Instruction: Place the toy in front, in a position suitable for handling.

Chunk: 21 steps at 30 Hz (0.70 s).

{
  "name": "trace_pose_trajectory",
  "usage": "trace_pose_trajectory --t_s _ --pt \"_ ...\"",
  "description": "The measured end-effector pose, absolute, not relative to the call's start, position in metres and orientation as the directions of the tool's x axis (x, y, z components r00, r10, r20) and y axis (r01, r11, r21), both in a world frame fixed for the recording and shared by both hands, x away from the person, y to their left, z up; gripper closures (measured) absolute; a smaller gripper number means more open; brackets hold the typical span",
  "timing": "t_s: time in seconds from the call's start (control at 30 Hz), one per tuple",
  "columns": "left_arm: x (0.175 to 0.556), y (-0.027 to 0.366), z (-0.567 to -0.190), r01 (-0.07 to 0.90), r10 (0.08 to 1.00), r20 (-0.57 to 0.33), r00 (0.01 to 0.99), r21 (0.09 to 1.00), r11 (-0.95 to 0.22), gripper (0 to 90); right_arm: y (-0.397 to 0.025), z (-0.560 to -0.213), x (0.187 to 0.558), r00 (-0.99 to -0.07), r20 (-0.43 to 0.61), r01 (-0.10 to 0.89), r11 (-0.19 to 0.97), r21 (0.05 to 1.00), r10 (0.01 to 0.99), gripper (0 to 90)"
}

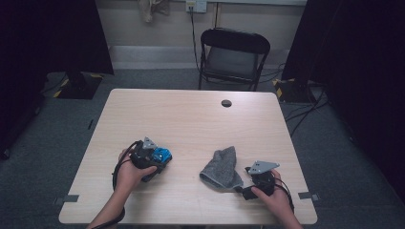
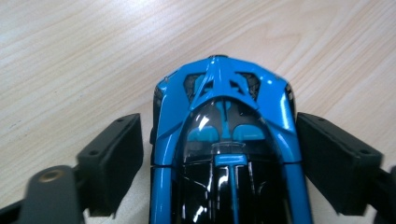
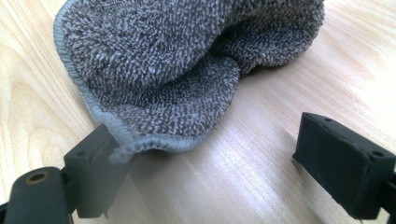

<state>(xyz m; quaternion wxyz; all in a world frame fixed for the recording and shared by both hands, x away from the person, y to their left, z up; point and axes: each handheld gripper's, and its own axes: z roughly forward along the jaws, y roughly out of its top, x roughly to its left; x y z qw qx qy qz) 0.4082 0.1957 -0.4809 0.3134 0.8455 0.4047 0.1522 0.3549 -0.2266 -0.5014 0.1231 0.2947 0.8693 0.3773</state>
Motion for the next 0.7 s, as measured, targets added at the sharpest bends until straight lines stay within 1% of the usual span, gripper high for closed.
trace_pose_trajectory --t_s 0.2,0.37,0.47,0.5,0.7 --pt "0.402 0.2 -0.485 0.598 0.772 0.004 0.636 0.631 -0.495 17.5 -0.227 -0.501 0.355 -0.796 0.009 0.42 0.542 0.728 0.605 11.8" --pt "0.397 0.203 -0.49 0.599 0.773 -0.012 0.634 0.64 -0.482 15.9 -0.227 -0.501 0.355 -0.796 0.008 0.42 0.541 0.729 0.605 11.7" --pt "0.397 0.204 -0.489 0.592 0.765 -0.013 0.644 0.641 -0.488 19.4 -0.227 -0.501 0.355 -0.796 0.009 0.42 0.541 0.728 0.605 11.7" --pt "0.397 0.204 -0.489 0.592 0.765 -0.013 0.644 0.641 -0.488 25.1 -0.227 -0.501 0.355 -0.796 0.009 0.42 0.541 0.728 0.605 11.7" --pt "0.398 0.204 -0.486 0.61 0.774 -0.017 0.633 0.626 -0.485 25.4 -0.227 -0.501 0.355 -0.796 0.008 0.42 0.542 0.728 0.605 11.7"
